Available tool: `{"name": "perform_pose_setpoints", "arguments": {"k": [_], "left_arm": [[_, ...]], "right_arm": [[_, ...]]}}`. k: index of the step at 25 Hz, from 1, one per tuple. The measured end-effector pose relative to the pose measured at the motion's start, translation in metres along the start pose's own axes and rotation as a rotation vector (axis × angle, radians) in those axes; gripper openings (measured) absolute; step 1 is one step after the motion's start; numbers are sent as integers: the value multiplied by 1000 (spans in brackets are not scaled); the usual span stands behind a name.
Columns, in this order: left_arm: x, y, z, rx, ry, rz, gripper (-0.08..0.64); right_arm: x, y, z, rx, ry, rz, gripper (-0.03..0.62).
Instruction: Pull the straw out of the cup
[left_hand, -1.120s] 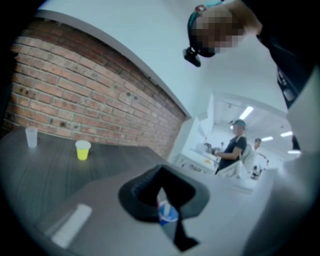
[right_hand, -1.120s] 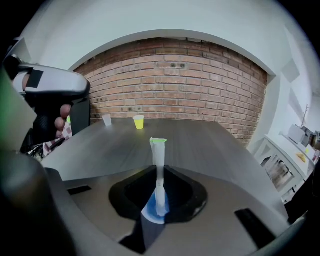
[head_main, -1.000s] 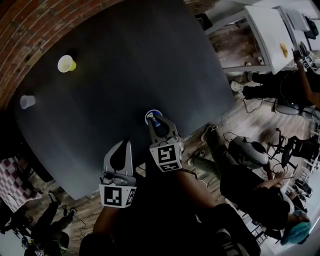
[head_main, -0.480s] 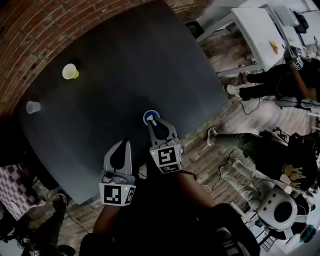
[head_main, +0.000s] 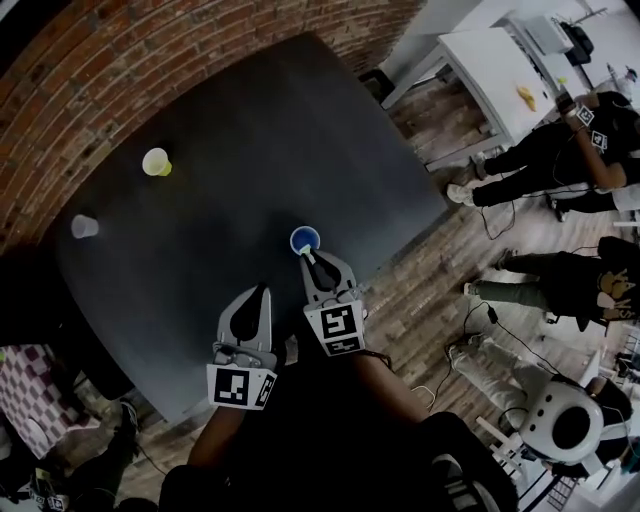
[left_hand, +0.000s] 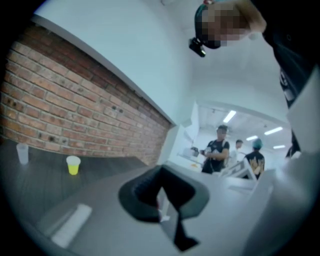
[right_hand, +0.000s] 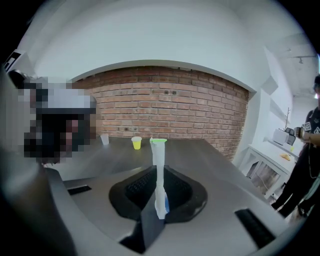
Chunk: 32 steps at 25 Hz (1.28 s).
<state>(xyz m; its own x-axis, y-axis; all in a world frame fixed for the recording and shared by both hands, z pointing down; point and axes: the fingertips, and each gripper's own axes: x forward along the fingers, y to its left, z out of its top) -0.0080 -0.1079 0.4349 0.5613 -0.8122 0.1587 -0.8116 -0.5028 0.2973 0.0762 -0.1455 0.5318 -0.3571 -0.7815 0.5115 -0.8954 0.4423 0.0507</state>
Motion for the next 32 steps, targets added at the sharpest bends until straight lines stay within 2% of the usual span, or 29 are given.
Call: {"name": "perform_pose_setpoints", "arguments": {"k": [24,32], "left_arm": [[-95,-25,16,45,-56,-175,2],[-104,-42,12,47,-56,-204,2]], "right_arm": [[-121,59,34,111,-167,-171,42],[-159,59,30,147,-188,-196,41]]}}
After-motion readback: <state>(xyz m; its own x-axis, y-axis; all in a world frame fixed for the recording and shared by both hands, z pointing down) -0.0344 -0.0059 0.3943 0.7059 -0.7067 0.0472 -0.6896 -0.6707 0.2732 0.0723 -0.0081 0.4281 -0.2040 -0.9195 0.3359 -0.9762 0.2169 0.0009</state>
